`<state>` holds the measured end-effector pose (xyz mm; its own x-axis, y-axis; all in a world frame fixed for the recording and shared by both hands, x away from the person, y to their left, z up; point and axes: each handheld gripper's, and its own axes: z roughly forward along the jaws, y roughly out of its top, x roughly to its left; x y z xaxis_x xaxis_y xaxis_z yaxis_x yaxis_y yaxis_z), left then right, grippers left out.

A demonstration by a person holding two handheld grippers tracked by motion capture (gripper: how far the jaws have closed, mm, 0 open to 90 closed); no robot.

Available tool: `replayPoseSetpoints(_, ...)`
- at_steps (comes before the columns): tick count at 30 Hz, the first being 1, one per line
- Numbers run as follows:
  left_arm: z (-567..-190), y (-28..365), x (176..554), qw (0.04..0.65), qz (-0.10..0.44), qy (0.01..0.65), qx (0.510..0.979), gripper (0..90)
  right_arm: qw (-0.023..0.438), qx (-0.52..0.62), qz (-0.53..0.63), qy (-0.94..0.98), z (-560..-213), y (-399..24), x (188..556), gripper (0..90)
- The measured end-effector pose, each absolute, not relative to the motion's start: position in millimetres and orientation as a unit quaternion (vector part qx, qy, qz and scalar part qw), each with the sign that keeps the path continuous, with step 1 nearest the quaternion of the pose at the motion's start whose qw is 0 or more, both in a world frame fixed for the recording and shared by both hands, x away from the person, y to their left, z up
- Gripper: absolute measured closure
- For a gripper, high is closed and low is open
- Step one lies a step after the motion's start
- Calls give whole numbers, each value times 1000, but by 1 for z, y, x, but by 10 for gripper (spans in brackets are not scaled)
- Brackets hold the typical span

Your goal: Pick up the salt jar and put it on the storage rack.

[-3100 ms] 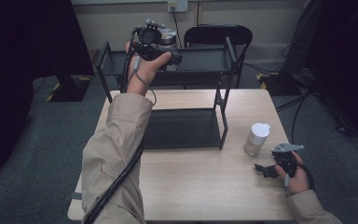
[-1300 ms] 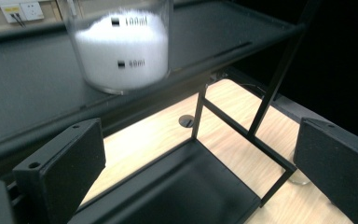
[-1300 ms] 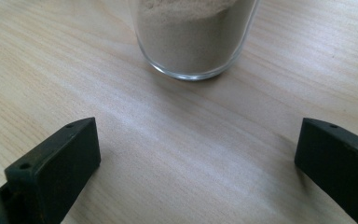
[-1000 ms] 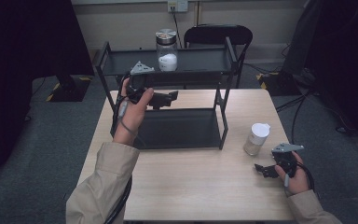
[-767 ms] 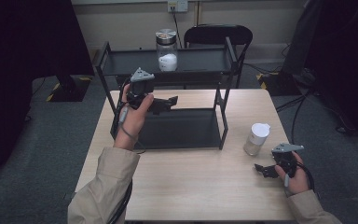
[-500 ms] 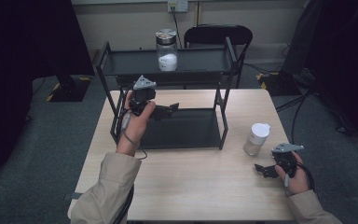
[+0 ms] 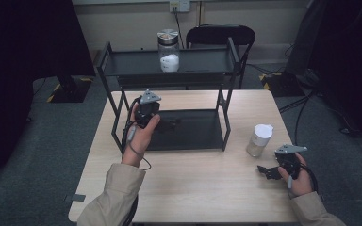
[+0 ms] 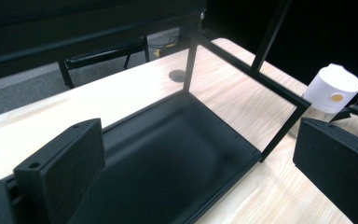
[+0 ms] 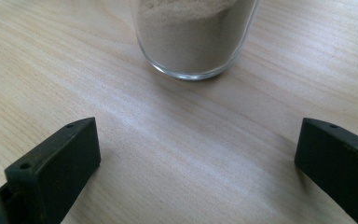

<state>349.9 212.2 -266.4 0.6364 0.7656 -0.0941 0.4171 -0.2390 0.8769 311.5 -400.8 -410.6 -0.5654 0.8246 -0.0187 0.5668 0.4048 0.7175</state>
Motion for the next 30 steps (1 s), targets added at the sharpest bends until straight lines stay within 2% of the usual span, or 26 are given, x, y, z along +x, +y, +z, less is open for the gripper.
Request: replayPoseSetpoints(30,-334,210,335,471,166,397,770,19,189,426,341,816,-411,-401,311,0)
